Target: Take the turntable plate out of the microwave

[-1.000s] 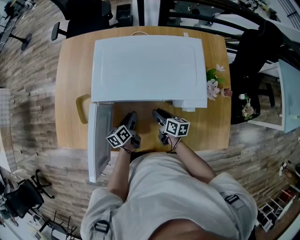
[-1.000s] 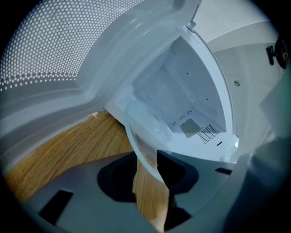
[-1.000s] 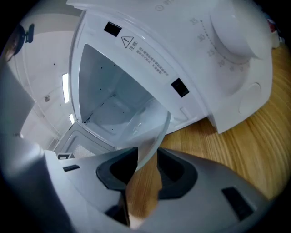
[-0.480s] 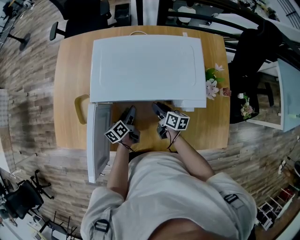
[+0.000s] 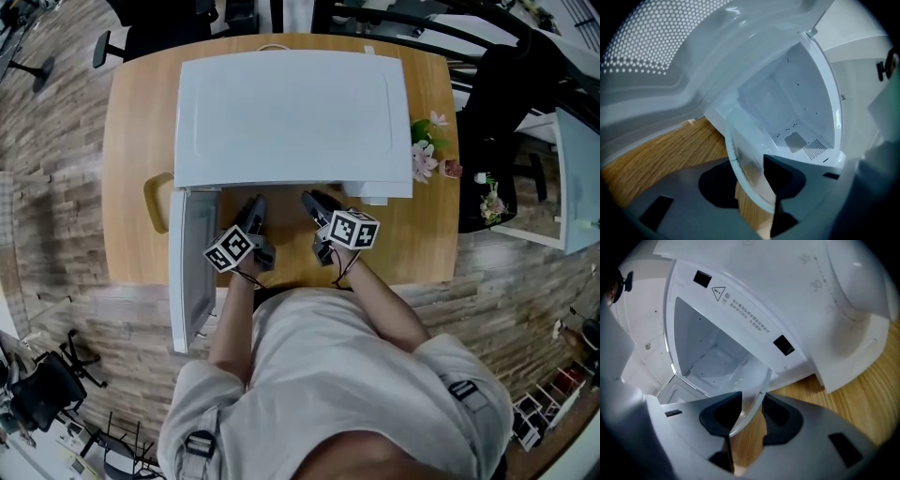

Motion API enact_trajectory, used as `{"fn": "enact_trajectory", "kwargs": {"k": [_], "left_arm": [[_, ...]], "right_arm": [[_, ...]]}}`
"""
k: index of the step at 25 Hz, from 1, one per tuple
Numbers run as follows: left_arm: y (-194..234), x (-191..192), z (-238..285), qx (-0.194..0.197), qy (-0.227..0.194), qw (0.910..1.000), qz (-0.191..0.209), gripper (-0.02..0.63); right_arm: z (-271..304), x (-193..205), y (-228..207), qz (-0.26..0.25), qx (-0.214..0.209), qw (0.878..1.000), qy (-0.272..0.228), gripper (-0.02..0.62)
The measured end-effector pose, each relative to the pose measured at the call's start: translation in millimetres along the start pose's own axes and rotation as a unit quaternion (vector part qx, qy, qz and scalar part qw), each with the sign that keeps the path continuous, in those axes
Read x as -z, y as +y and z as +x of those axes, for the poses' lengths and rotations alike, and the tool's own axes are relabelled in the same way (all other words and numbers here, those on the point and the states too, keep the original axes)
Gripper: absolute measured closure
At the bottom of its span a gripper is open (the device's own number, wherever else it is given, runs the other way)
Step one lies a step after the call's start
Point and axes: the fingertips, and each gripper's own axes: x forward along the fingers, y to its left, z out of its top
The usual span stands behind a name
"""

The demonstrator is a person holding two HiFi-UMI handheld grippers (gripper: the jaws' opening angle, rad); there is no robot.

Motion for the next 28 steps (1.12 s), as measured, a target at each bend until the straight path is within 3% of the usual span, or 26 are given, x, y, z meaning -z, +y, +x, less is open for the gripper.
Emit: {"fn": "enact_trajectory", "kwargs": {"k": [12,18,21,23,25,28], "left_arm": [[1,5,-13,0.000,0.004,0.9999,0.015,0.443],[3,4,-12,0.005,0.004,0.9998,0.016,0.440],[2,1,-10,0.013,0.001,0.9998,0.013,0.410],[-1,-3,-7,0.027,-0.012,0.9995,-0.015,0.323],[-4,-7,-1,0.034,-0.022,0.9986,-0.034,0.318],[-5,-10,9,0.031,-0.021,0.9990,-0.022,0.321]], "right_arm": [[-7,17,-3,0.011,-0.008,1.000,0.014,0.444],[8,6,-7,0.028,-0.021,0.999,0.000,0.374],[14,1,-4,0.043,-0.032,0.999,-0.005,0.394],[17,-1,1,0.053,-0.042,0.998,-0.005,0.446],[18,-2,4,0.055,-0.047,0.997,-0.005,0.454],[20,-2,-1,0.051,-0.042,0.998,-0.006,0.456]]}}
